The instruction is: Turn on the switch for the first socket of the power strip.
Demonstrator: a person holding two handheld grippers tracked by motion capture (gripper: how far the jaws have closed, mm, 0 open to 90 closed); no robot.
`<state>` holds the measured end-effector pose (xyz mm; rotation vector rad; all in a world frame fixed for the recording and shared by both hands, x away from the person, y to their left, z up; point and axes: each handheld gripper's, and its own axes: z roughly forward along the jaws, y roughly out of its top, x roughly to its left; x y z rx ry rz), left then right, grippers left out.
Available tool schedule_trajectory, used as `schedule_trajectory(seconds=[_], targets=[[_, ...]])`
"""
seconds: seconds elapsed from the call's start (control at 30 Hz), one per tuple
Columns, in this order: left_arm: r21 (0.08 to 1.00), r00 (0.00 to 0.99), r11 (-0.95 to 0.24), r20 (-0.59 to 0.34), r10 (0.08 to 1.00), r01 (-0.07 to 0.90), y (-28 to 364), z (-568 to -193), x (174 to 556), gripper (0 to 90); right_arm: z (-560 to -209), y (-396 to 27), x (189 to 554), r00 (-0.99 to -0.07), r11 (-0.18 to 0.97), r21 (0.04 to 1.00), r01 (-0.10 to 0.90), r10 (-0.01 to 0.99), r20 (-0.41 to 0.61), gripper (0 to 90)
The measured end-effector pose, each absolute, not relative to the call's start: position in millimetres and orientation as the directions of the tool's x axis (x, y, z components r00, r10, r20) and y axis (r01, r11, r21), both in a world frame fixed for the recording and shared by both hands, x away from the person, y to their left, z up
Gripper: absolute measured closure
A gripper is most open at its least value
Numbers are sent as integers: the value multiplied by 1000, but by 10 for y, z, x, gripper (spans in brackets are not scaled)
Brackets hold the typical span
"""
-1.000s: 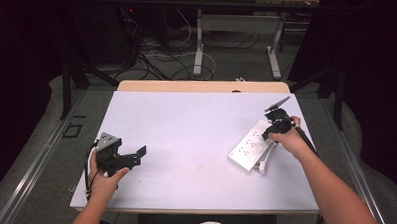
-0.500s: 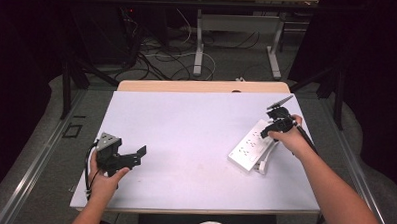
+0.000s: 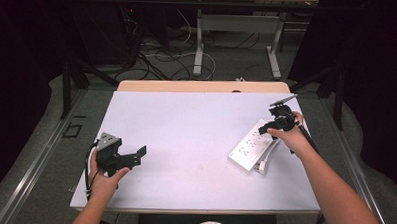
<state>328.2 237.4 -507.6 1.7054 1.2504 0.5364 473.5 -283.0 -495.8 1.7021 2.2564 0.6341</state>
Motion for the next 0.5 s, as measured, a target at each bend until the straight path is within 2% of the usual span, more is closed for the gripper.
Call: schedule_trajectory(seconds=[0.3,0.5], targets=[[859,392,-63,-165,905,507,2380,-5072,3282,4,-4937,-2837,4726,-273,220,510,831,961,30,145],[861,391,-65,-161,906,505,2382,-5074,3285,4,-4910,-2845,4726,-266,206,544,813,963,33,0]])
